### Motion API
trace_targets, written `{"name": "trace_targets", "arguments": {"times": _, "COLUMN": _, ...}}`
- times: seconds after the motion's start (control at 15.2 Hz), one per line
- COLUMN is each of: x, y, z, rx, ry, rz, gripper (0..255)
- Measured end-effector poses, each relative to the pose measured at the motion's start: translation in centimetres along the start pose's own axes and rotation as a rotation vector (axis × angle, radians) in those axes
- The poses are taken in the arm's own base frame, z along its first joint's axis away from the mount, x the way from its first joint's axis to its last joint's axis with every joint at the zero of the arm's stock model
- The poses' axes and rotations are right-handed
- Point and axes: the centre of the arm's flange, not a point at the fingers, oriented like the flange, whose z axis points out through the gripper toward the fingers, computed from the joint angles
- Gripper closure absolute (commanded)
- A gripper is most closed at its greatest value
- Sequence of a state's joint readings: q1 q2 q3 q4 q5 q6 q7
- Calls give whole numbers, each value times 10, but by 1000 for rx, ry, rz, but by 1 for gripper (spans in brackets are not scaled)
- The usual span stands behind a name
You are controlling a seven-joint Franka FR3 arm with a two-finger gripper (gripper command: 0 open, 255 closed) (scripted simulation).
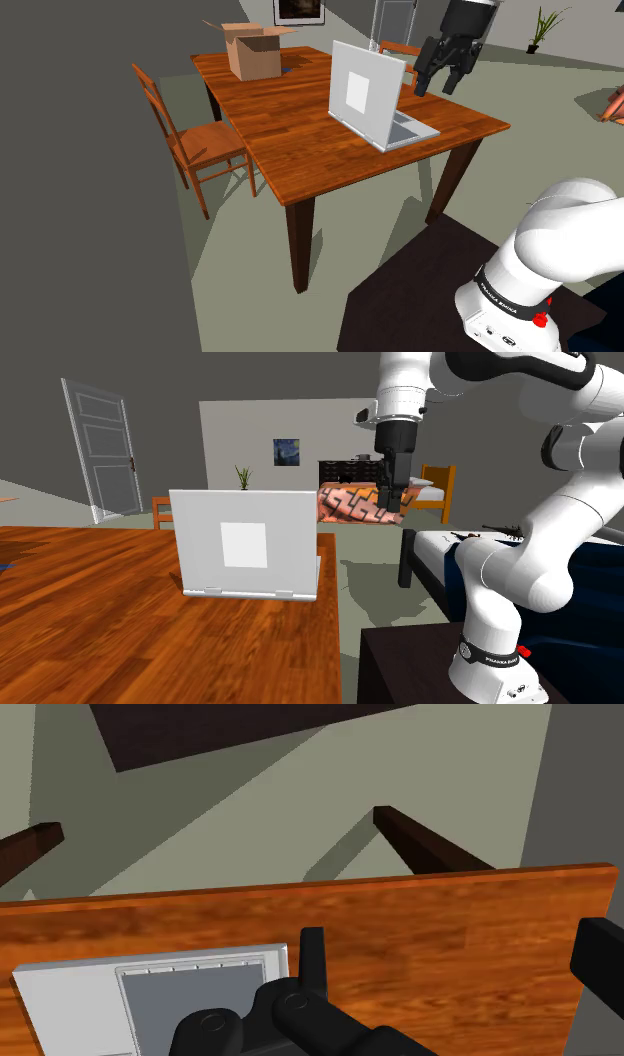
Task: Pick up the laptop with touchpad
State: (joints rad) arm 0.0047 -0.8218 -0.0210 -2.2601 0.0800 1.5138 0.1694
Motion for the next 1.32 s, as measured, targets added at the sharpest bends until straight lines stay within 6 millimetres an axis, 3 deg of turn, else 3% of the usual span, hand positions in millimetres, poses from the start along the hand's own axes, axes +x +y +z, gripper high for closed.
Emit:
{"name": "trace_targets", "arguments": {"times": 0.13, "x": 5, "y": 0, "z": -1, "rx": -1, "ry": -1, "rz": 0, "gripper": 0}}
{"name": "trace_targets", "arguments": {"times": 0.26, "x": 27, "y": 2, "z": -2, "rx": -4, "ry": -4, "rz": 1, "gripper": 0}}
{"name": "trace_targets", "arguments": {"times": 1.32, "x": 239, "y": 37, "z": -33, "rx": -35, "ry": -36, "rz": 9, "gripper": 0}}
